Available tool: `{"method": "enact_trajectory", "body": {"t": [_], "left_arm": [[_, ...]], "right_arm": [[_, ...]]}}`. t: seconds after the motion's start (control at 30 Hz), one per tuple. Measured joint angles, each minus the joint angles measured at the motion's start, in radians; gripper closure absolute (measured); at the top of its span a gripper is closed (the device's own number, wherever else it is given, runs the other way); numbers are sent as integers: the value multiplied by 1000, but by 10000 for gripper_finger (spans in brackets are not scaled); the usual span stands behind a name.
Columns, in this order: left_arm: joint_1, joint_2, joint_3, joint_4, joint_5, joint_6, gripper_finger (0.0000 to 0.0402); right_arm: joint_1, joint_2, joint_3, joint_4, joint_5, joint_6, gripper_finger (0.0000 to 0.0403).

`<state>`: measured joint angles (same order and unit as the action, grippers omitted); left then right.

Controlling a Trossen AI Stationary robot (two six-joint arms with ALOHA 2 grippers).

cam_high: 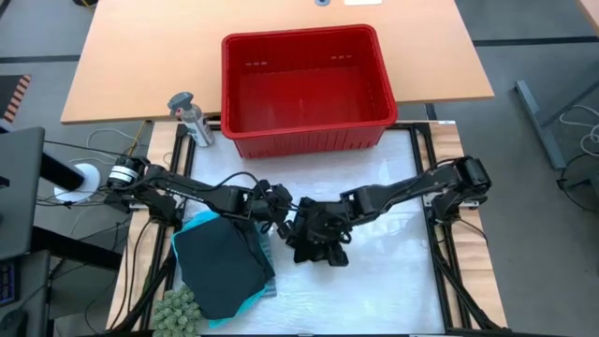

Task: Fold Laundry from Bin
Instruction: Fold the black boxer from the red organizer bin

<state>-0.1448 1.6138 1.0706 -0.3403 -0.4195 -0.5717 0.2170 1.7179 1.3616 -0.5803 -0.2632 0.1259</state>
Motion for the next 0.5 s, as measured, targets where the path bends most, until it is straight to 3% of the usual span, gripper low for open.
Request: {"method": "enact_trajectory", "body": {"t": [0.1,0.2,0.5], "left_arm": [[0,0,0,-3,0,-6,402],[0,0,0,-8,3,-18,401],[0,0,0,-7,4,-35,401]], "right_arm": [[1,-12,48,-155,96,-30,172],[-12,-14,7,-305,190,14,176],[-67,-10,-218,-50,109,347,173]]}}
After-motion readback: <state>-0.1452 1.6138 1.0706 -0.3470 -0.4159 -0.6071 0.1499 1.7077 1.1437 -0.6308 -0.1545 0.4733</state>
